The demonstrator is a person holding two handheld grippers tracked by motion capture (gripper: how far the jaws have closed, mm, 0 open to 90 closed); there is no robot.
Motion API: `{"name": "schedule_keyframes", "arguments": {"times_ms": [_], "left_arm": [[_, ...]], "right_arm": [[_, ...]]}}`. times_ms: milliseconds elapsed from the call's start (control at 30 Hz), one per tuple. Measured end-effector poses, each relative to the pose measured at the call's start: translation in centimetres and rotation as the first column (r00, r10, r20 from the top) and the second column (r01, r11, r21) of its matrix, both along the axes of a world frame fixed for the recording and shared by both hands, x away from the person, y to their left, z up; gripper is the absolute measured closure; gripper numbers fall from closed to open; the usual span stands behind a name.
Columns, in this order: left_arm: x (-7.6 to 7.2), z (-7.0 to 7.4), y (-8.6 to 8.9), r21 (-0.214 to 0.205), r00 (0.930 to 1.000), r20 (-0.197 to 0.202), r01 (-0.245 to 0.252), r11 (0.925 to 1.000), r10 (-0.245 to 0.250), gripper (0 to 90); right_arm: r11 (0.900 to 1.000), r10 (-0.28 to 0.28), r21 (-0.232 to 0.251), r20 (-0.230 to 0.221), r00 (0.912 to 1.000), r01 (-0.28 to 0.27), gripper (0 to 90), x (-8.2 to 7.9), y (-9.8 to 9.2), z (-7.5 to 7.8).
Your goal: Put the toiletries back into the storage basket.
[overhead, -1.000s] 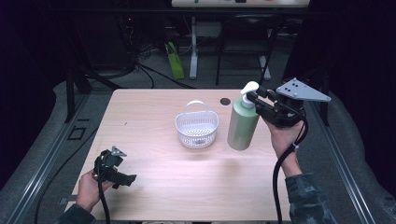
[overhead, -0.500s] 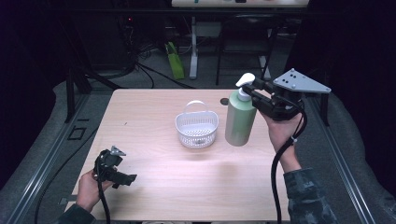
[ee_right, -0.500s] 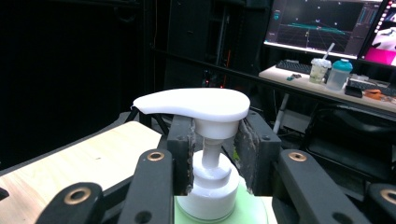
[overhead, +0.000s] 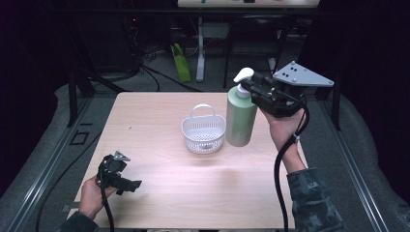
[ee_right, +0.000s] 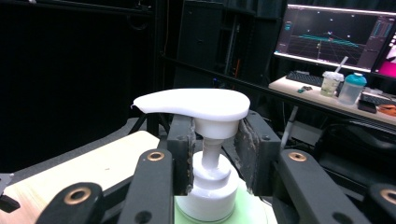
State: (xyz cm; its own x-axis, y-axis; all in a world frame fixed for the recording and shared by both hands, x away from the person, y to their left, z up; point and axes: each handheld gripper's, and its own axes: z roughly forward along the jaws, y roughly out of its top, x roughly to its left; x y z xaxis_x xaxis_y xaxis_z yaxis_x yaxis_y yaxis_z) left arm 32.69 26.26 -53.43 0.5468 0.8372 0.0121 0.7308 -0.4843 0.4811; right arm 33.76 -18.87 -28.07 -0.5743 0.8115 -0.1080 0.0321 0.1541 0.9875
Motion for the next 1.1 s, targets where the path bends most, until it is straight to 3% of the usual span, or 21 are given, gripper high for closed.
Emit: {"name": "schedule_keyframes", "arguments": {"times_ms": [1100], "left_arm": [[0.1,-0.2,0.0,-0.001,1.0000,-0.004,0.004,1.0000,-0.004,0.0]], "right_arm": [[0.9995,0.032,0.008,0.007,0.9995,-0.032,67.9,3.0,4.4,1.4]]}}
